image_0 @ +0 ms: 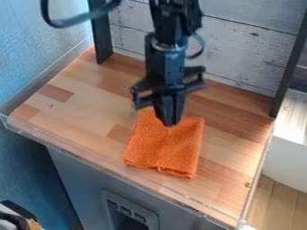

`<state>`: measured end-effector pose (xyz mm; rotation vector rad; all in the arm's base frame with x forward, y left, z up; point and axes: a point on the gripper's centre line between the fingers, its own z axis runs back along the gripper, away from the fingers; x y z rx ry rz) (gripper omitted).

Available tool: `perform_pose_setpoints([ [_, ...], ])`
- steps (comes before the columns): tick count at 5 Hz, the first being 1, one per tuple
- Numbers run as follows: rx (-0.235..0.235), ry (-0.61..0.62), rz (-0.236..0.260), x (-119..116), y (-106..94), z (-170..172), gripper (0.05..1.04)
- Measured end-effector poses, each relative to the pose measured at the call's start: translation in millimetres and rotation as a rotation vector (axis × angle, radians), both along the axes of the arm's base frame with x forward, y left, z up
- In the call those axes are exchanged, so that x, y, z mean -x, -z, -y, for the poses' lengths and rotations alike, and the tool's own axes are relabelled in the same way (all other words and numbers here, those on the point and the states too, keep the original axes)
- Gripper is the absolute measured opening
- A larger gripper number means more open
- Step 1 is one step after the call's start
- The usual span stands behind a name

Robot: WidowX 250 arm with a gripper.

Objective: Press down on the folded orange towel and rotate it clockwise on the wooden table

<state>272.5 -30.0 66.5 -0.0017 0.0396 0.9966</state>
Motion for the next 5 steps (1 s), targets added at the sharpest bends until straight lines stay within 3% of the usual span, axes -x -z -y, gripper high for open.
perform_pose_setpoints([
  [2,0.027,0.017,0.020,-2.2,28.2,4.6,0.059],
  [5,0.011,0.016,0.077,-3.7,41.8,-0.4,0.059],
])
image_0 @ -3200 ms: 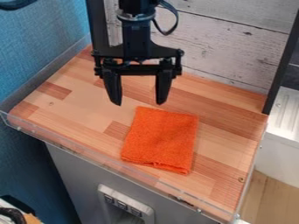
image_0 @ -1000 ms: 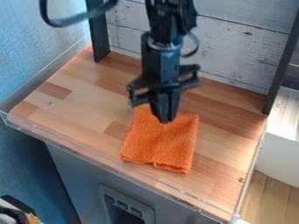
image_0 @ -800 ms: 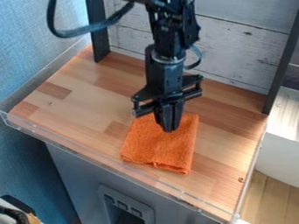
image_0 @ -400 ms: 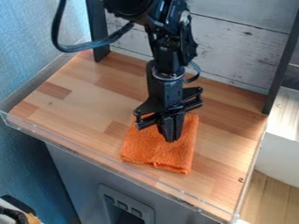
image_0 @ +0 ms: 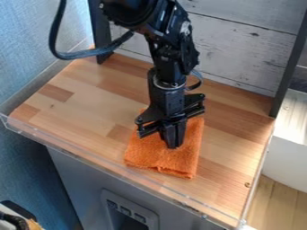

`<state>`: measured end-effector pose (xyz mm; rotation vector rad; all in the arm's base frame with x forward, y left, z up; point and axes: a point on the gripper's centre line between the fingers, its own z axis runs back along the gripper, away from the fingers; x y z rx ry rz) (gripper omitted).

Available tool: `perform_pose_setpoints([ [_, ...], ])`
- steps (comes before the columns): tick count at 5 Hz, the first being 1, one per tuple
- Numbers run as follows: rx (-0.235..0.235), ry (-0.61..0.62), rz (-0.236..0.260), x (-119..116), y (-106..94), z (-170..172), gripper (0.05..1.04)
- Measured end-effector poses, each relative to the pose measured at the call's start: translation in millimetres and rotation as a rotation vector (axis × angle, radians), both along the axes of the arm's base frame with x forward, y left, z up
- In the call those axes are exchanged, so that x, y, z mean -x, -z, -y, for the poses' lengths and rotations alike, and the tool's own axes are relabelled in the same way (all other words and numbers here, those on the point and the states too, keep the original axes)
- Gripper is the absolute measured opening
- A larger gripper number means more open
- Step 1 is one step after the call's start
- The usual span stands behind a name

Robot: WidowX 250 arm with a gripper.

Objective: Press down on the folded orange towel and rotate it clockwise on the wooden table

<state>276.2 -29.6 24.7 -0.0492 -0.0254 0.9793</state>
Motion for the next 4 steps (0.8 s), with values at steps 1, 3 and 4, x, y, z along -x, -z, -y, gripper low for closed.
perform_pose_setpoints([
  [1,-0.019,-0.004,0.014,0.3,2.5,-2.1,0.059],
  [3,-0.070,-0.001,0.017,2.4,9.2,-1.7,0.059],
  [4,-0.095,0.006,0.003,3.2,14.2,-4.2,0.059],
])
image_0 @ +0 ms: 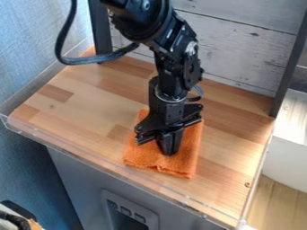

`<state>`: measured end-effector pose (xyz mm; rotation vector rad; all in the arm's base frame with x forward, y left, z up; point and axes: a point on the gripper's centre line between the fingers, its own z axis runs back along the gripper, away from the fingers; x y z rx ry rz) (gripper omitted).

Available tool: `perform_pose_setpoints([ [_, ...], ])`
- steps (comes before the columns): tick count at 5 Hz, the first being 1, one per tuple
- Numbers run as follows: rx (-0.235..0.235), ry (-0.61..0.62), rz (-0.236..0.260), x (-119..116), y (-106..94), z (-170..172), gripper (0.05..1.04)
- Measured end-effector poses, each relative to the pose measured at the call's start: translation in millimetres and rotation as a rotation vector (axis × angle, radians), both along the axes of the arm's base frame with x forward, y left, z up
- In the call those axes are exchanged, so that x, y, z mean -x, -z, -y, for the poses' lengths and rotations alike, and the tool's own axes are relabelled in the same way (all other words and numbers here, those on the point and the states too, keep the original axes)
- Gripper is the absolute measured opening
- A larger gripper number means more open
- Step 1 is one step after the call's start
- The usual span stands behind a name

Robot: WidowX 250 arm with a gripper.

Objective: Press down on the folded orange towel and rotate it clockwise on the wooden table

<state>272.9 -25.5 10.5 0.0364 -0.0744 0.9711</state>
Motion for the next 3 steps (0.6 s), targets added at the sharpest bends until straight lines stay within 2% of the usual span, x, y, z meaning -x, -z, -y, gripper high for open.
perform_pose_setpoints([
  [1,-0.016,0.107,-0.013,-3.3,0.8,-1.6,0.059],
  [3,-0.024,0.411,-0.072,-10.2,1.3,-14.3,0.059],
])
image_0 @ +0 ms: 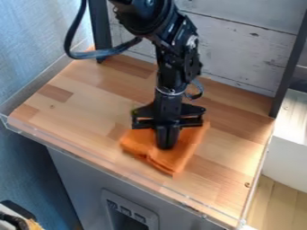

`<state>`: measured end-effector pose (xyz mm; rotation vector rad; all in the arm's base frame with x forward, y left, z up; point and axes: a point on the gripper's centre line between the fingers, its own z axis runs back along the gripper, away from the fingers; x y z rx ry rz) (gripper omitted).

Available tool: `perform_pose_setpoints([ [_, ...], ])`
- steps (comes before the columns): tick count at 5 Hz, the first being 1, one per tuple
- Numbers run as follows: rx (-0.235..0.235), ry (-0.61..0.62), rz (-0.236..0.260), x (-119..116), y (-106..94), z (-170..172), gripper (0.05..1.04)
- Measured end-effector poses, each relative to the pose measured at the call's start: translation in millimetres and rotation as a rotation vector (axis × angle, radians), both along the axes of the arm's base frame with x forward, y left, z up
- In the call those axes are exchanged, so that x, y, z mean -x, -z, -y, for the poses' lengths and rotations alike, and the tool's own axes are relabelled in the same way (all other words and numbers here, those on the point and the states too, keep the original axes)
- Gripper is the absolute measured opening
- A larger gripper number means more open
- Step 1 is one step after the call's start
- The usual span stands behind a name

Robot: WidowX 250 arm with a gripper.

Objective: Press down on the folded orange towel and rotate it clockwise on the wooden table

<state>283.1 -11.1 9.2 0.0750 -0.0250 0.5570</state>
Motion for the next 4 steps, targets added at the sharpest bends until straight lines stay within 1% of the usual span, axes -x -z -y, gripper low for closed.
perform_pose_setpoints([
  [1,0.007,0.148,-0.040,-3.9,0.0,-11.5,0.059],
  [2,0.031,0.275,-0.065,-7.2,0.2,-24.1,0.059],
  [3,0.063,0.380,-0.085,-4.0,0.2,-37.2,0.059],
  [4,0.095,0.457,-0.087,-4.9,0.6,-48.7,0.059],
])
